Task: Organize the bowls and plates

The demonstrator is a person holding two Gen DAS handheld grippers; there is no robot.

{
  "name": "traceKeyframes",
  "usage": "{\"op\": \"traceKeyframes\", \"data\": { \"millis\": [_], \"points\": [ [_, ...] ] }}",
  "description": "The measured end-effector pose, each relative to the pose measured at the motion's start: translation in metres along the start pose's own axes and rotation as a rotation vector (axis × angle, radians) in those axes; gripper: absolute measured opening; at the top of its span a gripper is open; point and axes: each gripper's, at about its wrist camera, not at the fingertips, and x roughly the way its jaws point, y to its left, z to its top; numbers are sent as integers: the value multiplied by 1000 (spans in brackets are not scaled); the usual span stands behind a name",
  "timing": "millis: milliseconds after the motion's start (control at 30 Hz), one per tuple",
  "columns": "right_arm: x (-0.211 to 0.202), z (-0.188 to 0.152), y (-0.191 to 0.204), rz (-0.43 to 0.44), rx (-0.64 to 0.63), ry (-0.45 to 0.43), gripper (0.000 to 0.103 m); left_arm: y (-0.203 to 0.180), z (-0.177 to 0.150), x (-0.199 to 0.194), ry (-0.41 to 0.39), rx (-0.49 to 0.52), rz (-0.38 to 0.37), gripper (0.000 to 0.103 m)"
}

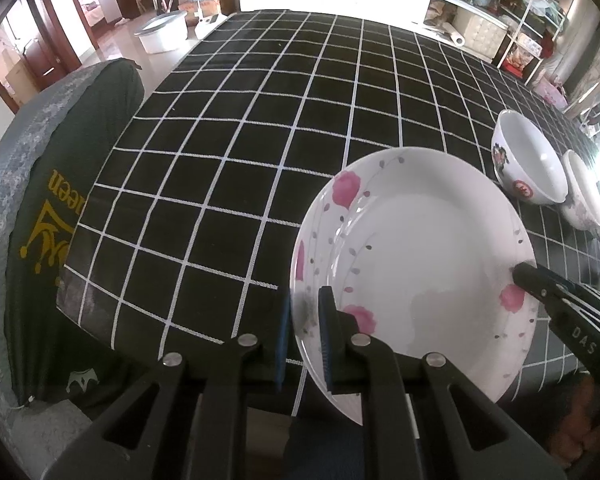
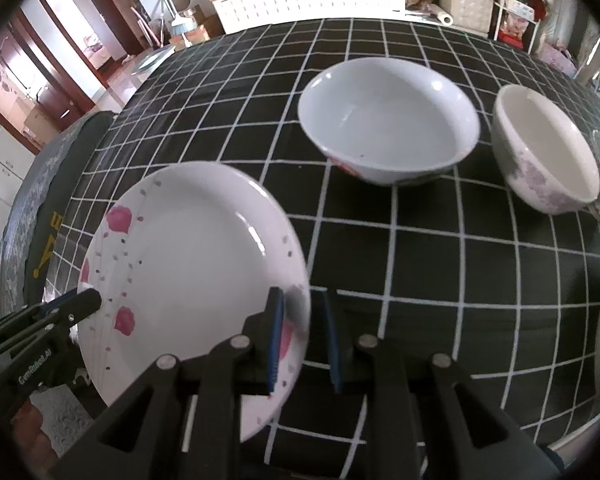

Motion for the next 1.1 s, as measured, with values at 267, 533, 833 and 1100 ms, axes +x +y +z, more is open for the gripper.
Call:
{"op": "traceKeyframes", "data": {
  "millis": [267,533,833,1100],
  "points": [
    [-25,-3,-7,26,7,-44,25,-4,-5,-29,-50,-9,11,11],
    [-65,-4,-18,29,29,-125,25,-28,-7,-67,-111,36,-12,11],
    [-104,-17,-42,-18,84,-202,25,-76,-13,-90,-152,120,-77,11],
    [-127,-33,-83,-84,182,-234,25,-126,-16,-101,-170,210,-132,11]
  ]
}}
